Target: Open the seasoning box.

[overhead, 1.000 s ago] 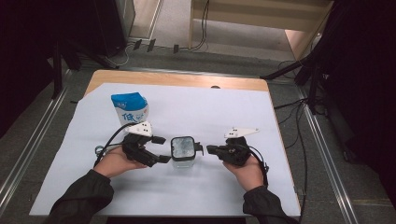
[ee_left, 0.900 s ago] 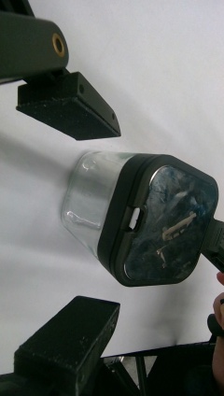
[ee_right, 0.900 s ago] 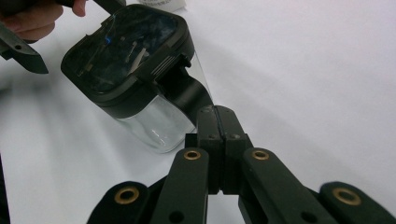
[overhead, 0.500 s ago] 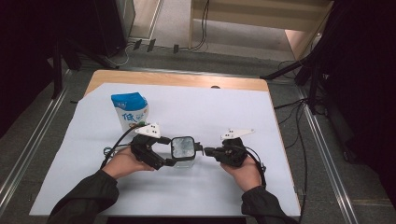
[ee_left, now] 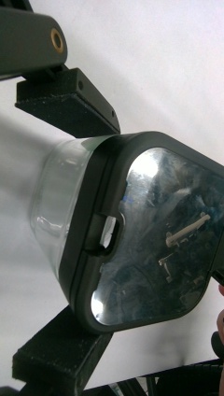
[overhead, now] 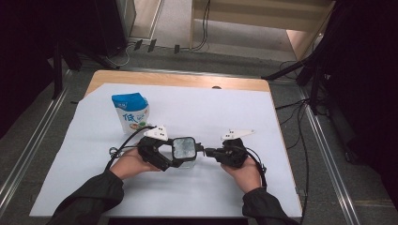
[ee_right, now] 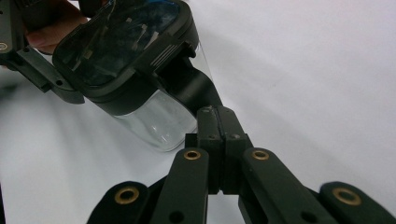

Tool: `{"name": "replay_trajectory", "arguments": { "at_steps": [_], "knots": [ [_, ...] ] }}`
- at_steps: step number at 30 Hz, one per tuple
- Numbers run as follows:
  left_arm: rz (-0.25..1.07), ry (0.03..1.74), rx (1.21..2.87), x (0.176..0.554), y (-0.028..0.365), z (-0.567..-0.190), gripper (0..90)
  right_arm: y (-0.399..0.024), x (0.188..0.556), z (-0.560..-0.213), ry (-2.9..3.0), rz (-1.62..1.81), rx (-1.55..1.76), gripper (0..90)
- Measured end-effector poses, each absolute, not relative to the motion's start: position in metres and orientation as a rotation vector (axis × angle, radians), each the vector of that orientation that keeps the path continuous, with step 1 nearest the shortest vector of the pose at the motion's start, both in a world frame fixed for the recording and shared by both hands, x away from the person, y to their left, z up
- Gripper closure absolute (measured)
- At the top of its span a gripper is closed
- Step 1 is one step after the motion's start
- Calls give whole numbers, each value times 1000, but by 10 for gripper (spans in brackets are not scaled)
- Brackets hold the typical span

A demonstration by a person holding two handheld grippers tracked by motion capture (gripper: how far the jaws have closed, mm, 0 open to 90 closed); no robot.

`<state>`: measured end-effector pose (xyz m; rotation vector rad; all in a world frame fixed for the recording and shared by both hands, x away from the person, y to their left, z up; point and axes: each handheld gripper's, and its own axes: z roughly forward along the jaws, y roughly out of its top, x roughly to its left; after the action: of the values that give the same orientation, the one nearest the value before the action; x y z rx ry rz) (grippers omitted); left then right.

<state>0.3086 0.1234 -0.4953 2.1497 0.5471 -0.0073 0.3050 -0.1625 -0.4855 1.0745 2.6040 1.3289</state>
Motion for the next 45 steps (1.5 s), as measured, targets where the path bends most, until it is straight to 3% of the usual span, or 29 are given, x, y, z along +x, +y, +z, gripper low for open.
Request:
{"name": "replay_trajectory", "arguments": {
  "at_steps": [45],
  "knots": [
    [31,537,2129,305,126,-477,146,-162,304,-485,2604,1324,1082,900]
  ]
}}
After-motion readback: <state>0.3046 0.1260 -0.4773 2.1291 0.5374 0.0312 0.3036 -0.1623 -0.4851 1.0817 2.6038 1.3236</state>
